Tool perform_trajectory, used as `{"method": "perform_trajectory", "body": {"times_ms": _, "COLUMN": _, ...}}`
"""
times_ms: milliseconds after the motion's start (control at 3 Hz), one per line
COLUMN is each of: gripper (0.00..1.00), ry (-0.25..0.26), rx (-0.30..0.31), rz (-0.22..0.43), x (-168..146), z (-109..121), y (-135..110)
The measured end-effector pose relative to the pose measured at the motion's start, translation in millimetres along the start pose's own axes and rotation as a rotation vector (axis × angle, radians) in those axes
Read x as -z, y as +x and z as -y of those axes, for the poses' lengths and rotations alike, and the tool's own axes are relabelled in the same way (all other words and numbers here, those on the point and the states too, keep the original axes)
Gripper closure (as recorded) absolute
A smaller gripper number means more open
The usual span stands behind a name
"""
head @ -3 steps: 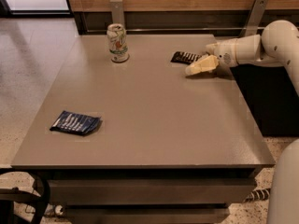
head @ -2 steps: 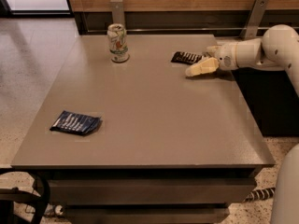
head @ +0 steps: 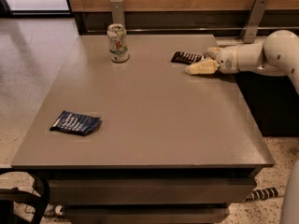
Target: Move rxbar chocolate near rxbar blueberry
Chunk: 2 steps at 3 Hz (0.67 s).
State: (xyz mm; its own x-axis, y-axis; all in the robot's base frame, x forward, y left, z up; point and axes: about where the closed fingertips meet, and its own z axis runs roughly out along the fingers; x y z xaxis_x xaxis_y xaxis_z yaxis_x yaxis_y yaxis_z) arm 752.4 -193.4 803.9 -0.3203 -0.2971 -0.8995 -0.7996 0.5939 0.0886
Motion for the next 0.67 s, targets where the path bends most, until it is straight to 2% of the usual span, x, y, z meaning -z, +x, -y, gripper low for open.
{"method": "perform_trajectory", "body": {"times_ms": 667, "gripper": 0.84, "ry": 0.000, "rx": 0.000, "rz": 0.000, "x": 3.5, "z": -0.8, "y": -7.7}}
